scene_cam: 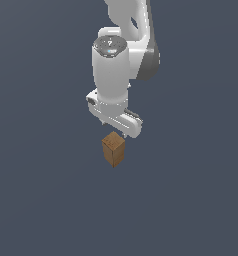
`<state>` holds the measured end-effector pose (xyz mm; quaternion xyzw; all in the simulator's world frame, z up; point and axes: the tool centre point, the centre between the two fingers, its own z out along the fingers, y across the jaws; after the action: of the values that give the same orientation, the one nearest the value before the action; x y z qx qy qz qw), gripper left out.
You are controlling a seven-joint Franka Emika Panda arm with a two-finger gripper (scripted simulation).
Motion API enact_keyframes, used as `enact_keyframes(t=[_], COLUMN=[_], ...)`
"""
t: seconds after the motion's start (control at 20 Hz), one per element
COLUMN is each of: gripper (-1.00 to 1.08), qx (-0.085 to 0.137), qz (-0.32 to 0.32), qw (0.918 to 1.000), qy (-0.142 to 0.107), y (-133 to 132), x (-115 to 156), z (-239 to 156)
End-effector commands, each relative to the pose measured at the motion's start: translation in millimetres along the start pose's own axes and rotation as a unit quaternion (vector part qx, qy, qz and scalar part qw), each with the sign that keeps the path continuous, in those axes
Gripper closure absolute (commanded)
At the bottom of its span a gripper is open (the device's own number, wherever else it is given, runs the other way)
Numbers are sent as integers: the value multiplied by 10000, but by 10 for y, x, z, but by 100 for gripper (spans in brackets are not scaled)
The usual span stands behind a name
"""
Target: Pick up the object and move it to a goal position.
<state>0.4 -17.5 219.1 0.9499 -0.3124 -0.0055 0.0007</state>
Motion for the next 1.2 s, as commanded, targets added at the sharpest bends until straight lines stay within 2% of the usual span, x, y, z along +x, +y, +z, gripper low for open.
enact_keyframes(t=[0.0, 0.45, 0.85, 1.15], gripper=[-92, -92, -92, -92], qx=[11, 26, 25, 25], qz=[257, 738, 751, 764], qw=[9997, 9973, 9972, 9971], qy=[17, 46, 45, 47], y=[-20, -50, -49, -45], x=[59, 166, 168, 165], z=[83, 250, 314, 595])
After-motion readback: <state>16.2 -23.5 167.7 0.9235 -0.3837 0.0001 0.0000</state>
